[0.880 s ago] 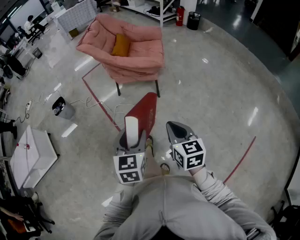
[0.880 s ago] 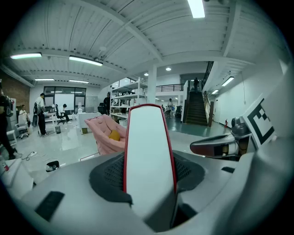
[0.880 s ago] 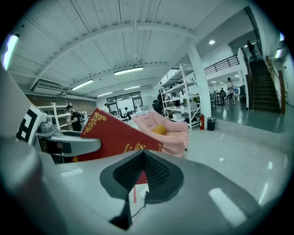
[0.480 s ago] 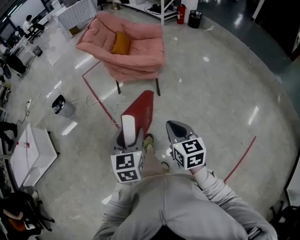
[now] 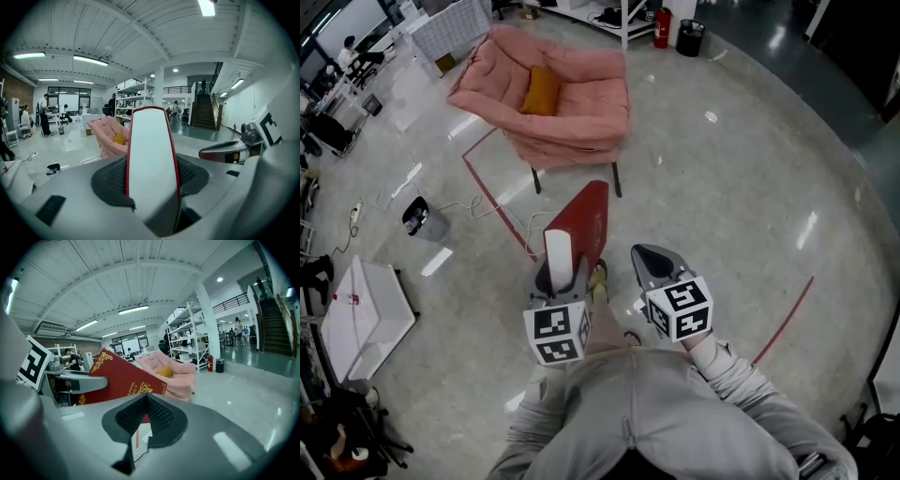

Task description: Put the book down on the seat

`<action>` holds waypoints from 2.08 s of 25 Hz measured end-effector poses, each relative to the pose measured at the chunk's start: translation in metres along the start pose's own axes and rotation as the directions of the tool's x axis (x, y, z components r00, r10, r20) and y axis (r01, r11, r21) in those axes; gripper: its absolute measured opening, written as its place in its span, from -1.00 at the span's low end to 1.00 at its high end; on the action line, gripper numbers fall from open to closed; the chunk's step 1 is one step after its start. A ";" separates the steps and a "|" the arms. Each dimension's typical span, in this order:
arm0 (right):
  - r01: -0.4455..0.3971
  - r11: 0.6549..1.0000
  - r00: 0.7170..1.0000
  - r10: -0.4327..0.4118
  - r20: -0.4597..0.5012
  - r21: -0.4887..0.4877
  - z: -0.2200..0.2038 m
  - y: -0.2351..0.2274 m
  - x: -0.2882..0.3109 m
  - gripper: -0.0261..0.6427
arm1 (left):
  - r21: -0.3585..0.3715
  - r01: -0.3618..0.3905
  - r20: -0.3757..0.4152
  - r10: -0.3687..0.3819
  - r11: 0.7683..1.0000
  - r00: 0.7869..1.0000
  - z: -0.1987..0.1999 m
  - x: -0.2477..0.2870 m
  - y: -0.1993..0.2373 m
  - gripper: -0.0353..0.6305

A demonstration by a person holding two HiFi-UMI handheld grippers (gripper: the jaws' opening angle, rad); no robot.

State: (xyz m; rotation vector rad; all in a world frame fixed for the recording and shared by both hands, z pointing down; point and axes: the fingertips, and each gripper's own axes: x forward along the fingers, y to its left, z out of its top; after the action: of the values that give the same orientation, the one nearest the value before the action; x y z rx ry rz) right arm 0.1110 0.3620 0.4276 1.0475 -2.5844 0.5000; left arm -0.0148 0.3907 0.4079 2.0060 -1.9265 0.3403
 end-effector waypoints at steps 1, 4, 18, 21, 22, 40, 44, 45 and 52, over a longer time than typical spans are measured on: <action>0.000 1.000 1.000 0.000 -0.003 0.001 0.002 -0.003 0.006 -0.92 | -0.001 0.002 -0.001 -0.002 1.000 1.000 0.002 0.007 0.002 -0.17; 0.004 1.000 1.000 -0.004 -0.009 0.007 0.010 -0.014 0.026 -0.92 | -0.001 0.007 -0.010 -0.007 1.000 1.000 0.008 0.029 0.011 -0.17; 0.014 0.999 0.999 -0.013 -0.036 0.032 0.063 -0.056 0.135 -0.92 | -0.017 0.019 -0.051 -0.020 1.000 0.998 0.050 0.137 0.066 -0.17; 0.018 0.999 0.999 -0.017 -0.037 0.033 0.077 -0.062 0.154 -0.92 | -0.020 0.023 -0.056 -0.024 1.000 0.998 0.062 0.157 0.077 -0.17; 0.019 0.999 0.999 -0.017 -0.038 0.033 0.082 -0.064 0.159 -0.92 | -0.021 0.024 -0.056 -0.025 0.999 0.998 0.066 0.162 0.080 -0.17; 0.046 0.998 0.998 -0.044 -0.047 0.040 0.140 -0.104 0.270 -0.92 | -0.020 0.049 -0.071 -0.051 0.999 0.996 0.116 0.274 0.140 -0.17; 0.055 0.998 0.998 -0.054 -0.044 0.041 0.149 -0.112 0.292 -0.92 | -0.014 0.061 -0.071 -0.062 0.998 0.996 0.123 0.296 0.151 -0.17; 0.057 0.997 0.997 -0.056 -0.044 0.042 0.151 -0.114 0.297 -0.92 | -0.012 0.065 -0.072 -0.066 0.998 0.995 0.125 0.301 0.154 -0.17; 0.064 0.997 0.997 -0.061 -0.052 0.051 0.159 -0.125 0.331 -0.92 | -0.001 0.086 -0.083 -0.085 0.996 0.993 0.133 0.335 0.168 -0.17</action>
State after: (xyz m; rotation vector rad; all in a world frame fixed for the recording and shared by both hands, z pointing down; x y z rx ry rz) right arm -0.0509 0.0101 0.4445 1.1149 -2.4986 0.5744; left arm -0.1722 0.0262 0.4329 2.0356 -1.7853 0.3973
